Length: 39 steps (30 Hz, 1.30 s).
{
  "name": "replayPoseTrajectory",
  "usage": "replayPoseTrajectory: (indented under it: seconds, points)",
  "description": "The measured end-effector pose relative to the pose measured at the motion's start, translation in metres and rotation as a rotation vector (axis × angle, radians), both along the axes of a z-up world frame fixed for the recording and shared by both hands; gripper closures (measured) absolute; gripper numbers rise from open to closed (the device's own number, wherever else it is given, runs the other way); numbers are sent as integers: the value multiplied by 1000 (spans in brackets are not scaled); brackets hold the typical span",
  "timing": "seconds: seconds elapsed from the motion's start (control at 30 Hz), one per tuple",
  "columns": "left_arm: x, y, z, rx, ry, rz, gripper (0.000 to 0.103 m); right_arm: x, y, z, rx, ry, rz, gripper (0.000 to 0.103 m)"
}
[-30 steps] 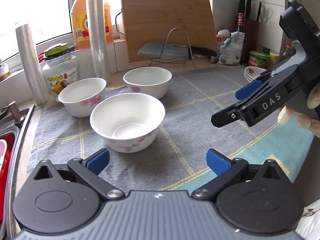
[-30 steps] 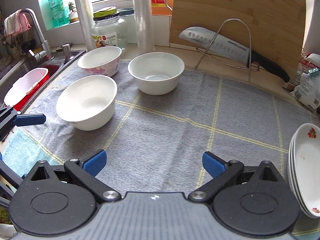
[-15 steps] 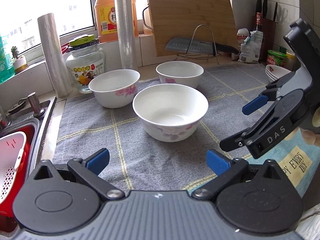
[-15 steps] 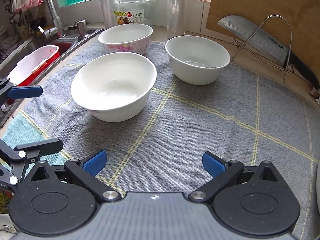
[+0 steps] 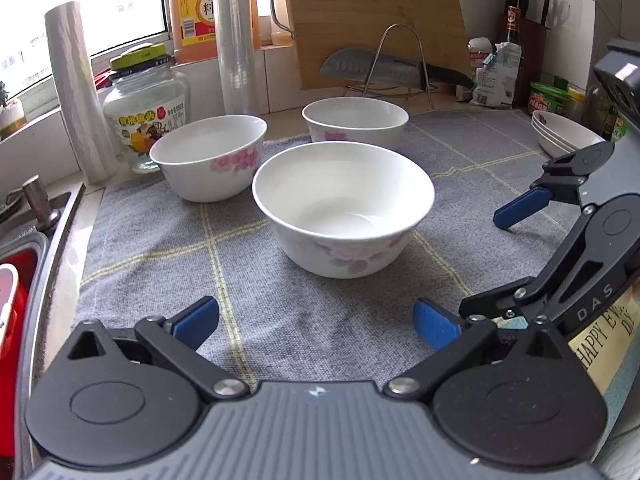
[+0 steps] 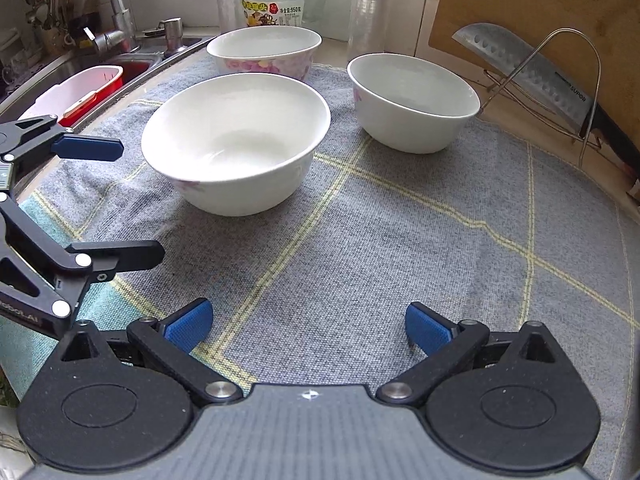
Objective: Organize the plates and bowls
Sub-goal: 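Move the right gripper across the towel toward the white bowls, then grasp the rim of the large white bowl with the right gripper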
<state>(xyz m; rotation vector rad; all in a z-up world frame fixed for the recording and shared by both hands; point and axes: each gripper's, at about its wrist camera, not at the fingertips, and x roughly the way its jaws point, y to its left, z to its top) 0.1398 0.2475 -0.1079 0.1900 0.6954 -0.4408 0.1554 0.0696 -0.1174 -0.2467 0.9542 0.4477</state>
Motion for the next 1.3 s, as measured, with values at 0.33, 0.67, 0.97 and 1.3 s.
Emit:
replayPoseTrajectory:
  seconds: [0.33,0.67,0.97,1.3]
  points:
    - [3,3,-12,-23,18,12,0,-7,-8,-1,31,-58,48,0]
    - [3,0,-6,13,-23,21,1,-1,-11,9,28,15,37,0]
    - [9,-16,4,19,-85,-34,1,9,-15,45,115,-37,57,0]
    - [14,-22,7,-38,-121,-17,3,34,4,55,138,-61,110,0]
